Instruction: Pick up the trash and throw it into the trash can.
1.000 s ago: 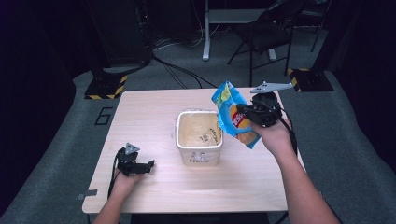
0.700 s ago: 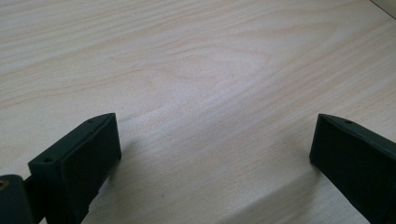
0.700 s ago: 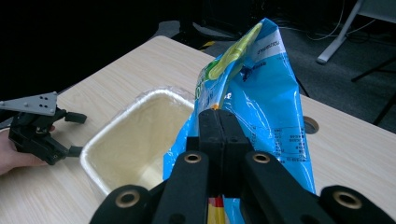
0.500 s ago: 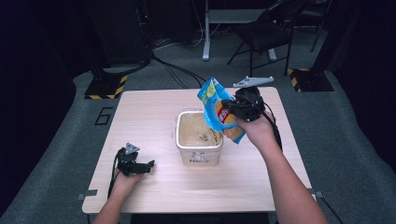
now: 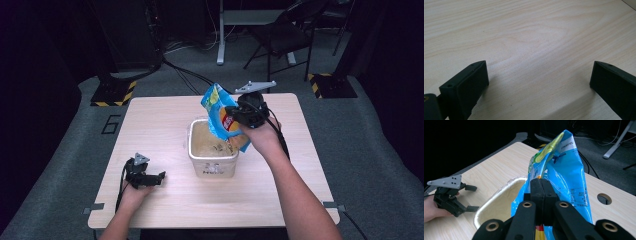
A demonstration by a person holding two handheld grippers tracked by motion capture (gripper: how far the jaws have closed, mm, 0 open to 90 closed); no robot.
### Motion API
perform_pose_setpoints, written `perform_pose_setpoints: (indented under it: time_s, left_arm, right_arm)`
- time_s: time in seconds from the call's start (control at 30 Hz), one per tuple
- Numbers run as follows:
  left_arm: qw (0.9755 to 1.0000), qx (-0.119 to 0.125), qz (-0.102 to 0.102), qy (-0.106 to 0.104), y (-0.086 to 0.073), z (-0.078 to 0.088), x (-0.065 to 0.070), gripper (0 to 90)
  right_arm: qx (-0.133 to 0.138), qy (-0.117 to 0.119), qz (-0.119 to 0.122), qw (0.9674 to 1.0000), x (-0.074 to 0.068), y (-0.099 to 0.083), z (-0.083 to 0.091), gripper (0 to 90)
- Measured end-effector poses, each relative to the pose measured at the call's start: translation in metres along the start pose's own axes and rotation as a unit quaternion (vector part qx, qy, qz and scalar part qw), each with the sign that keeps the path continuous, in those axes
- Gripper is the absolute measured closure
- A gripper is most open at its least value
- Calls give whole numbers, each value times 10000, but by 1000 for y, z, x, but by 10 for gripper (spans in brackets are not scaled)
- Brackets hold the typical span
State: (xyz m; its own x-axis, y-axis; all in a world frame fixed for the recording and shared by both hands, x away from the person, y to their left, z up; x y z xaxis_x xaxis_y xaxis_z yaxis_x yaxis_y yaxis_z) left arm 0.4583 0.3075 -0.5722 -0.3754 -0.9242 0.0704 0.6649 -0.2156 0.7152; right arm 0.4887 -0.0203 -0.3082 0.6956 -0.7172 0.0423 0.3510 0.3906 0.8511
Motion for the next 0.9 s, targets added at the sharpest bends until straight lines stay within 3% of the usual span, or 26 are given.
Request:
perform_pose_setpoints:
  time_s: [0.9]
  left_arm:
    - [10000, 22, 34, -17, 0, 0, 1, 17]
  right_arm:
    - [-62, 88, 101, 9999, -21, 11, -45, 900]
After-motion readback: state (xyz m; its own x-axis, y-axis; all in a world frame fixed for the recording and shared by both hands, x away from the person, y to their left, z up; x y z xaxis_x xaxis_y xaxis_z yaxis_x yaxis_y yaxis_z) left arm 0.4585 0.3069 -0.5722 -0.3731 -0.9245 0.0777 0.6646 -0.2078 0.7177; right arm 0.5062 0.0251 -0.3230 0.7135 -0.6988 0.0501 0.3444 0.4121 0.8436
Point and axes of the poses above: each handheld gripper's, and its own axes: z roughly backward along the jaws, y roughly out of its top, x roughly to its right, the point moved 6 cm from there along -z, roughly forward along the jaws, and after that the axes turned 5 degrees about z, right-handed, at the moved point
